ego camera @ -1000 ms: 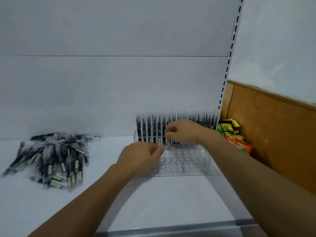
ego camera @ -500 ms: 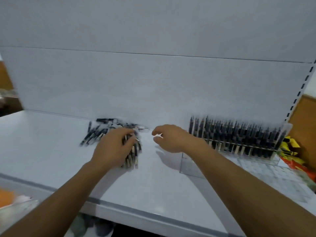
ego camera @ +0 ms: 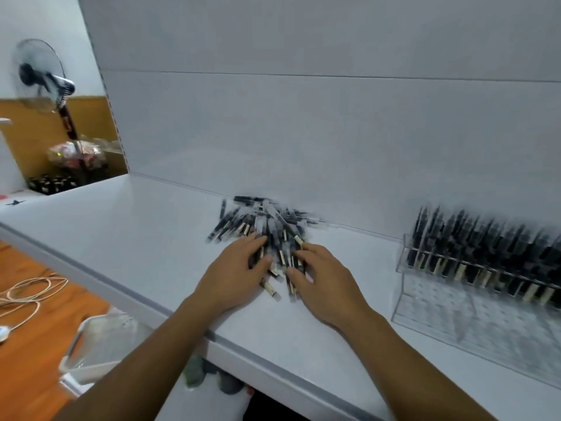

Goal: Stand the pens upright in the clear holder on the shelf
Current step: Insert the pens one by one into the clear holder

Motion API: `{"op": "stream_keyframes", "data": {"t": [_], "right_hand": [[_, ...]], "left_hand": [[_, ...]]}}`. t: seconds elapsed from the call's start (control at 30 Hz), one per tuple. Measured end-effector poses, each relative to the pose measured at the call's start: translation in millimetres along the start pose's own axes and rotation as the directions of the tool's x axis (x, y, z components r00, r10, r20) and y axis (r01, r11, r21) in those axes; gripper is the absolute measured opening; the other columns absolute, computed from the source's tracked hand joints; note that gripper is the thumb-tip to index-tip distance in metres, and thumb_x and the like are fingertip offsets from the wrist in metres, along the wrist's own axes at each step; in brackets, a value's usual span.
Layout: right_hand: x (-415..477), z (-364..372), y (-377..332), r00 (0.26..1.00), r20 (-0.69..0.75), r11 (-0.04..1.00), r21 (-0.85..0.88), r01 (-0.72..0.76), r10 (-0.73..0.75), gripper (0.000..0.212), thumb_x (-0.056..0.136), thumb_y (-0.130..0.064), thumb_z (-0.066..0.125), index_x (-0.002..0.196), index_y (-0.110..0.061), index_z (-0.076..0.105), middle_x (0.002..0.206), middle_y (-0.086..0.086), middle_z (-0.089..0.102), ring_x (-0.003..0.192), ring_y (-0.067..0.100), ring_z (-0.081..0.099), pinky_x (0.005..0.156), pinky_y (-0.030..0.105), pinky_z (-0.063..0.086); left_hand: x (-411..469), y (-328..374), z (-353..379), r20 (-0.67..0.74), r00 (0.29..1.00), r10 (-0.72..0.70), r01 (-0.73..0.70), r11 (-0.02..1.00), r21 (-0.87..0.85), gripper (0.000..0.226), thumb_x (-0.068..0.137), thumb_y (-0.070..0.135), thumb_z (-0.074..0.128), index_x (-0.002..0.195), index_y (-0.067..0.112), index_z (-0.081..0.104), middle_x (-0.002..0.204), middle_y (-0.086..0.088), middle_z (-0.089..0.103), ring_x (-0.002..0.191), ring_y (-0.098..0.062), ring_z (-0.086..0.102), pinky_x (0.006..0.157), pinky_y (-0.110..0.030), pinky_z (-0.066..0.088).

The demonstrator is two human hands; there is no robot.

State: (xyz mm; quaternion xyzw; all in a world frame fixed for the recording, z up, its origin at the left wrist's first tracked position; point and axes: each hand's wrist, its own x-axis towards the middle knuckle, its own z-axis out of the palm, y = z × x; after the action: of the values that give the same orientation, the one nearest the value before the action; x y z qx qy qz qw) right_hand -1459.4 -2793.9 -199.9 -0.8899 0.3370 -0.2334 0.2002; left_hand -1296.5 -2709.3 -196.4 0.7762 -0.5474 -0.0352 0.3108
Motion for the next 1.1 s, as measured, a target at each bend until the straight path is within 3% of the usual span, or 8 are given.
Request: {"op": "stream_keyframes", "data": {"t": [0.1,0.3,0.4,0.53,0.73,0.83,0.97,1.1], "right_hand": [[2.6,0.5,0.3,0.997,-0.080,0.999,0.040,-0.004,0.007,0.040,0.092,-0.047,0.057,0.125,-0.024,0.062,0.137,-0.010,0.047,0.126,0.010,0.043,0.102,0.022,0.035],[7.0,4.8,-1.1,0.999,0.037,1.000,0.013,-0.026,0.025,0.056,0.093,-0.056,0.049,0.144,-0.033,0.043,0.161,-0.006,0.018,0.144,0.019,0.023,0.117,0.035,0.025],[6.1,2.9,-0.8,0.998,0.048,1.000,-0.002,-0.027,0.027,0.053,0.095,-0.052,0.049,0.143,-0.029,0.045,0.158,-0.006,0.026,0.140,0.019,0.030,0.113,0.032,0.027],[4.0,-0.7,-1.8,0.999,-0.033,0.999,0.025,-0.024,0.025,0.044,0.092,-0.047,0.057,0.131,-0.026,0.057,0.138,-0.012,0.044,0.123,0.012,0.041,0.100,0.024,0.036],[2.8,-5.6,-5.1,0.996,-0.055,0.996,0.058,-0.065,0.069,0.030,0.091,-0.030,0.057,0.120,-0.028,0.060,0.117,-0.013,0.046,0.092,0.009,0.051,0.077,0.022,0.037],[1.8,-6.7,-6.2,0.995,-0.035,0.995,0.039,-0.094,0.096,0.030,0.091,-0.030,0.055,0.120,-0.030,0.057,0.109,-0.012,0.041,0.084,0.013,0.050,0.073,0.024,0.037],[1.0,-8.3,-9.3,0.993,-0.032,0.993,0.015,-0.117,0.117,0.032,0.090,-0.037,0.054,0.121,-0.028,0.055,0.109,-0.008,0.045,0.084,0.017,0.051,0.072,0.027,0.039],[0.7,-7.0,-11.8,0.995,-0.023,0.995,-0.017,-0.094,0.094,0.034,0.092,-0.045,0.054,0.120,-0.026,0.054,0.105,-0.004,0.053,0.089,0.018,0.057,0.076,0.030,0.046]], "left_hand": [[0.6,2.8,-4.8,-0.047,0.996,-0.070,0.062,0.987,-0.150,0.041,0.097,0.034,0.051,0.138,0.026,0.051,0.139,0.010,0.052,0.122,-0.003,0.045,0.094,-0.017,0.030],[-0.9,1.2,-9.7,-0.132,0.982,-0.138,0.085,0.934,-0.348,0.031,0.094,0.026,0.059,0.124,0.028,0.063,0.126,0.015,0.059,0.114,0.002,0.051,0.097,-0.018,0.037],[0.2,-0.3,-11.9,-0.153,0.965,-0.215,0.117,0.868,-0.482,0.029,0.093,0.017,0.062,0.119,0.027,0.065,0.106,0.013,0.068,0.090,0.008,0.062,0.077,-0.009,0.047],[-1.2,6.6,-13.9,-0.124,0.940,-0.318,0.149,0.708,-0.690,0.028,0.093,0.003,0.060,0.114,0.020,0.064,0.095,-0.001,0.071,0.075,-0.003,0.068,0.058,-0.011,0.050],[8.5,9.7,-19.1,-0.045,0.894,-0.446,0.185,0.460,-0.869,0.037,0.091,-0.004,0.056,0.123,0.015,0.056,0.119,-0.006,0.062,0.090,-0.015,0.068,0.061,-0.019,0.054],[14.0,7.8,-23.3,0.013,0.849,-0.528,0.235,0.356,-0.905,0.038,0.092,-0.004,0.049,0.126,0.015,0.048,0.112,-0.008,0.063,0.076,-0.014,0.062,0.060,-0.023,0.054],[17.7,-8.3,-29.0,0.046,0.825,-0.564,0.449,0.603,-0.660,0.039,0.092,0.023,0.058,0.128,0.022,0.045,0.086,-0.005,0.057,0.062,-0.014,0.043,0.053,-0.026,0.034],[24.9,-12.7,-27.4,0.036,0.889,-0.456,0.432,0.810,-0.397,0.053,0.089,0.035,0.064,0.134,0.018,0.042,0.120,-0.007,0.055,0.097,-0.025,0.058,0.072,-0.030,0.041]]}}
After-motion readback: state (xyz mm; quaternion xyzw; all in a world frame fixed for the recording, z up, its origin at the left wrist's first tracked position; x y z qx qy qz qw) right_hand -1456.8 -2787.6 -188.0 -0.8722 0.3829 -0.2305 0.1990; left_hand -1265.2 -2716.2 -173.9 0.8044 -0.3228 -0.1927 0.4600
